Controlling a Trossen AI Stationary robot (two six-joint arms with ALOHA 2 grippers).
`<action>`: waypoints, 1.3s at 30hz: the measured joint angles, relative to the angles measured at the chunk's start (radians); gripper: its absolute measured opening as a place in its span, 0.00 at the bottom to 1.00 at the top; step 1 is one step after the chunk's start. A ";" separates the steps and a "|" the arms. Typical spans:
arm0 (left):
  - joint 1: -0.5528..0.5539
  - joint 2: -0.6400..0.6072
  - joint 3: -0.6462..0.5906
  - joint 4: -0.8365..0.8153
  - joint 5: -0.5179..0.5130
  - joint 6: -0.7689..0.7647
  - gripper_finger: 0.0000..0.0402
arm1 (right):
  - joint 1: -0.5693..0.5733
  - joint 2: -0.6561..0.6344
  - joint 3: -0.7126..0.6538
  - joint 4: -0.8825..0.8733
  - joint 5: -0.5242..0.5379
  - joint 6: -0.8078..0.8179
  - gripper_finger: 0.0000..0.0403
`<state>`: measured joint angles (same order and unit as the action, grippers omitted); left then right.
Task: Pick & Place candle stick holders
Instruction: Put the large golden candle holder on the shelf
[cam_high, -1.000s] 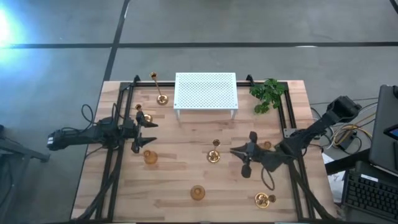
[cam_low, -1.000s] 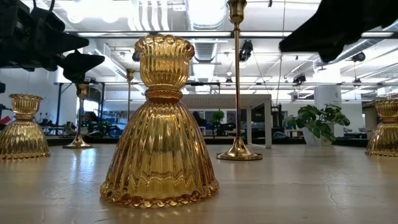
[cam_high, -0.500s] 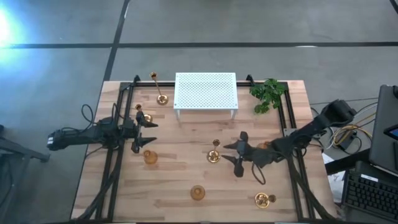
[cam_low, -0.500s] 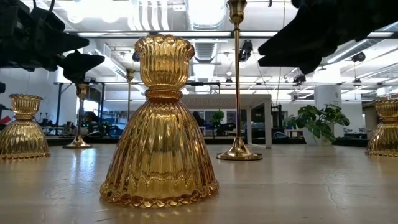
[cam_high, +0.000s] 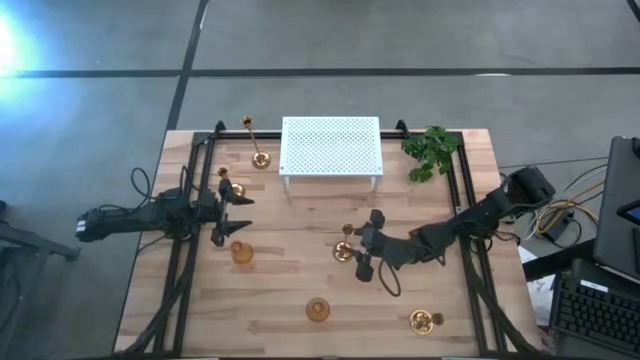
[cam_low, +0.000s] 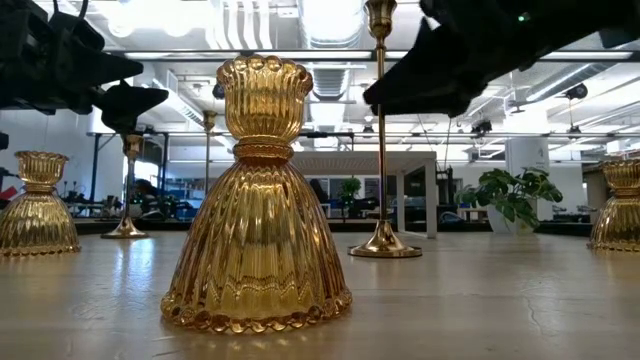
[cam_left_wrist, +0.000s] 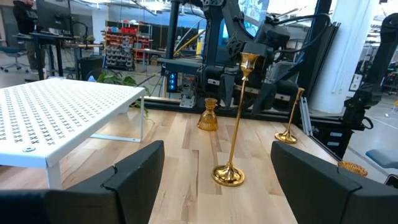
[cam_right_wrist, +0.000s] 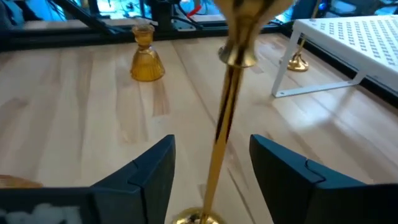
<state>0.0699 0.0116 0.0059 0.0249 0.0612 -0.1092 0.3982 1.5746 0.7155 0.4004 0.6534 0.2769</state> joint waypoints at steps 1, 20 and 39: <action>0.000 0.000 0.000 0.000 0.000 0.000 0.75 | -0.004 0.012 0.012 0.000 0.000 -0.009 0.48; 0.000 0.012 0.000 0.001 0.000 0.000 0.75 | -0.017 -0.123 0.034 -0.117 0.016 -0.085 0.03; 0.000 0.019 0.000 0.000 0.000 0.000 0.75 | -0.396 -0.437 0.278 -0.461 -0.272 -0.258 0.03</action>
<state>0.0699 0.0311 0.0059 0.0246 0.0612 -0.1092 0.0020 1.1378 0.9938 -0.0607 0.3812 0.0185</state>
